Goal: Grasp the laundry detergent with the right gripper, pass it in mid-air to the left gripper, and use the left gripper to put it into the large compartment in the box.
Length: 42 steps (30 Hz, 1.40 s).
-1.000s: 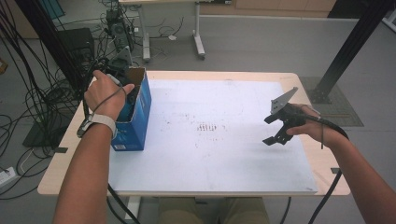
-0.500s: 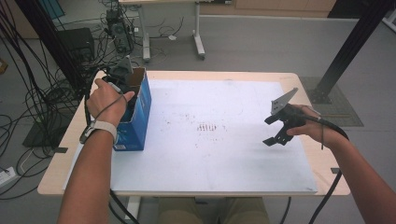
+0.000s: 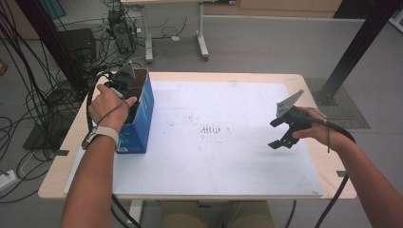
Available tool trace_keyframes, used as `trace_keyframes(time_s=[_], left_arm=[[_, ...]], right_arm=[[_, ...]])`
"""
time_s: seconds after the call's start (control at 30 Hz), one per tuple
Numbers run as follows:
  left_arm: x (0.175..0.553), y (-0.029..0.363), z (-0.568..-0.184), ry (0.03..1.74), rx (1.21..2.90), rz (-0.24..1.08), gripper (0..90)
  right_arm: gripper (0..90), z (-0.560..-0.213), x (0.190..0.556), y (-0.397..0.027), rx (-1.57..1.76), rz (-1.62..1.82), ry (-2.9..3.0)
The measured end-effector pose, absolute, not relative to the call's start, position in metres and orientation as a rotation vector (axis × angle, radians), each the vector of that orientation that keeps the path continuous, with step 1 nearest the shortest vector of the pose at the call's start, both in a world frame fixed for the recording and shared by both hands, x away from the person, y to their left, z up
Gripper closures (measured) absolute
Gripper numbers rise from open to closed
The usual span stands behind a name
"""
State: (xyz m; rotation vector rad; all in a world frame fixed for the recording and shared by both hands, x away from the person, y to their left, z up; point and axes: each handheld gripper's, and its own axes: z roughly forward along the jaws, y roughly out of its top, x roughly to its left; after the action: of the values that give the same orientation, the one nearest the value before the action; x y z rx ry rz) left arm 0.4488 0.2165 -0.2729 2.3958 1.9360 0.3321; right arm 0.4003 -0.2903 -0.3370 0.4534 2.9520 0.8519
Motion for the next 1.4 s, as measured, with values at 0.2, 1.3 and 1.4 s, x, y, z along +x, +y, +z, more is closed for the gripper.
trace_keyframes(time_s=[0.2,1.3,1.4], left_arm=[[0.4488,0.2168,-0.2728,1.939,2.398,0.328,37.1],[0.4489,0.2180,-0.2729,1.955,2.391,0.318,37.0],[0.4490,0.2183,-0.2729,1.954,2.391,0.316,37.0]], right_arm=[[8.7,-0.3368,0.4003,-0.2889,0.449,0.848,2.955],[8.7,-0.3363,0.3993,-0.2887,0.440,0.843,2.955],[8.7,-0.3365,0.3990,-0.2885,0.446,0.841,2.955]])
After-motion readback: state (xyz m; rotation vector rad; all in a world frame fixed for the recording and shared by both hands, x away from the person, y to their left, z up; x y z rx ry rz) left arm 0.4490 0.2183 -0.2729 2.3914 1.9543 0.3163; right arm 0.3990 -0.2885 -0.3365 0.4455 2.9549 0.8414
